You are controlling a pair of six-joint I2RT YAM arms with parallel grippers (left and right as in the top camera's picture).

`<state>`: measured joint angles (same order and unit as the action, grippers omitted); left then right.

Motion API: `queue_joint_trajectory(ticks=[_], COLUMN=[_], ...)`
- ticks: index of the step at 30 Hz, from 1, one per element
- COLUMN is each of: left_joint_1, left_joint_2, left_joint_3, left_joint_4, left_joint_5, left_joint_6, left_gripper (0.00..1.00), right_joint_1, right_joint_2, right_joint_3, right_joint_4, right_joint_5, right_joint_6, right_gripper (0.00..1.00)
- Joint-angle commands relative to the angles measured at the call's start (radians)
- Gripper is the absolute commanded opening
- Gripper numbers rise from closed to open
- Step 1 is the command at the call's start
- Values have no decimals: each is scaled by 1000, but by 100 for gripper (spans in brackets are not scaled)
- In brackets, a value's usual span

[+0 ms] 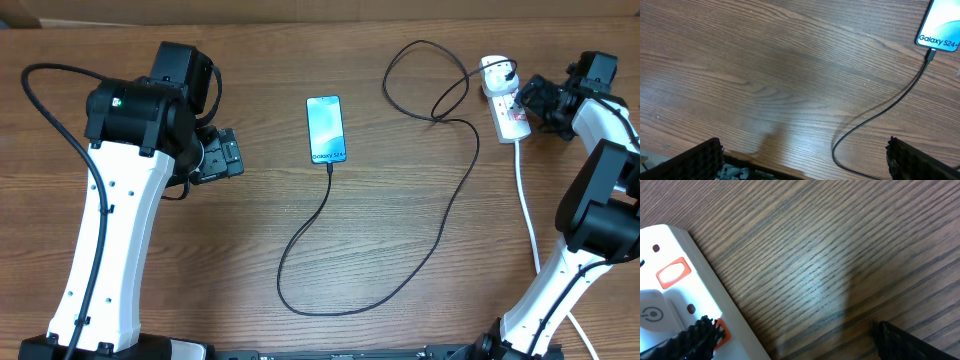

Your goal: Plug charger to phone and switch on socket

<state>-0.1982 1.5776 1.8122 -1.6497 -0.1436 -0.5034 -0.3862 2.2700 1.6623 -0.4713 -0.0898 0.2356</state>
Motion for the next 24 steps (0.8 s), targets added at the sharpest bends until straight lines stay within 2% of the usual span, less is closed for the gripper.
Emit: queue_joint_trajectory(ticks=[1, 24], left_joint_1=[2, 2], left_joint_2=[6, 6], left_joint_3=[-5, -5], left_joint_4=[2, 3], left_joint_5=[-13, -13], left_joint_6=[-21, -21], left_gripper=[100, 100], right_joint_1=[4, 5], right_joint_2=[34, 42], right_joint_3=[-19, -19], right_joint_4=[-1, -3], right_joint_5=[-30, -68], right_joint_6=[3, -2], right_gripper=[100, 100])
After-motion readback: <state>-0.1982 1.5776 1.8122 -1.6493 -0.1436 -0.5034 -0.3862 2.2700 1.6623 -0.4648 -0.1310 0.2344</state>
